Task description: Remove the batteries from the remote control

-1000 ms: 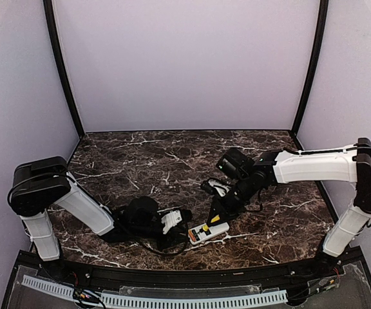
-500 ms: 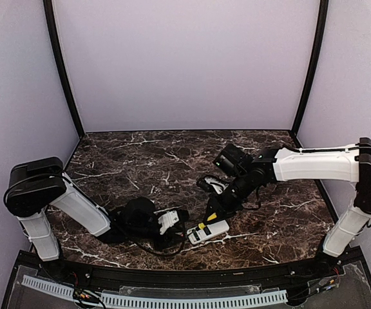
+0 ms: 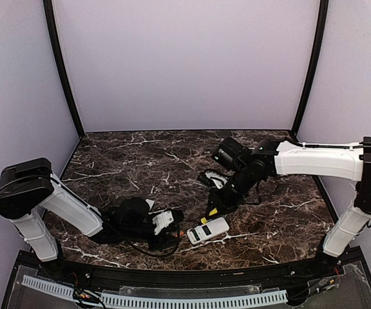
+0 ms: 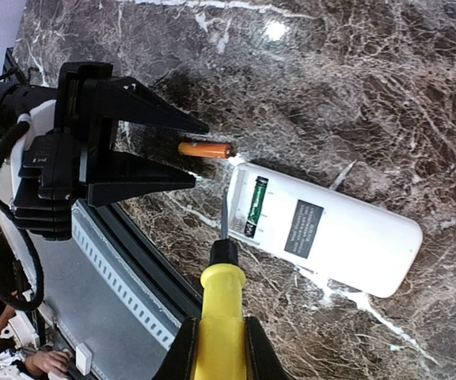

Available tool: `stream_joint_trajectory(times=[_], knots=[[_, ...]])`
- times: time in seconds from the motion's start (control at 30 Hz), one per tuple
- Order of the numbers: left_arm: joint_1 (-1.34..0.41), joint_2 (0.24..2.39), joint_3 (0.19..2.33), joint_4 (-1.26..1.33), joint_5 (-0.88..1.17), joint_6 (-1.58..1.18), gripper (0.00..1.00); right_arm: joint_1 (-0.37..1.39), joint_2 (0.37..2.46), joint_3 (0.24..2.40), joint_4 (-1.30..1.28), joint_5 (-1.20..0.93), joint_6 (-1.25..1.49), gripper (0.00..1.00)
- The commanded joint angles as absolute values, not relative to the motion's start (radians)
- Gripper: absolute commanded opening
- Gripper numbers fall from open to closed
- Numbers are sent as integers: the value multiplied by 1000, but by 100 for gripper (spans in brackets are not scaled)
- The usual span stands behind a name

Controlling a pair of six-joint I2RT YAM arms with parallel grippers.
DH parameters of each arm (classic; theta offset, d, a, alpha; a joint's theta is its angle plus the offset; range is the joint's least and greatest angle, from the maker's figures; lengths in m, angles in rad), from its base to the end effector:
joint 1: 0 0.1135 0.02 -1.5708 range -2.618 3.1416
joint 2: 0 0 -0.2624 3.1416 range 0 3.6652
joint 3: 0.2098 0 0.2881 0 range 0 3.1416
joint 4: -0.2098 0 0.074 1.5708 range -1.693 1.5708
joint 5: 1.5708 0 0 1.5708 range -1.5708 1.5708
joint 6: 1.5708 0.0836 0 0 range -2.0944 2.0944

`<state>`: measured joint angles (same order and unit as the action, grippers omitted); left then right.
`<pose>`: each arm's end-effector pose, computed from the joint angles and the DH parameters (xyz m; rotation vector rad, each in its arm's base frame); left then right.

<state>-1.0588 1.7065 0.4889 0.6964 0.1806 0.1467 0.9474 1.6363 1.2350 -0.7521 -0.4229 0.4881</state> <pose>0.1558 -0.3079 0.0521 1.3219 1.7205 -0.7286 0.1945 0.3293 0.1832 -0.8080 2.8631 0.8945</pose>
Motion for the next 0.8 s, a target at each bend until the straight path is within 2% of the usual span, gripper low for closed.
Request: stream_joint_trajectory(times=[0.0, 0.37, 0.77], knots=[[-1064, 1694, 507, 674, 207, 134, 42, 955, 1613, 1273, -855, -337, 485, 0], [-1092, 1751, 566, 680, 220, 132, 45, 976, 1620, 1318, -917, -282, 507, 0], [-1097, 1788, 578, 694, 209, 140, 44, 1027, 1703, 1408, -983, -225, 521, 0]])
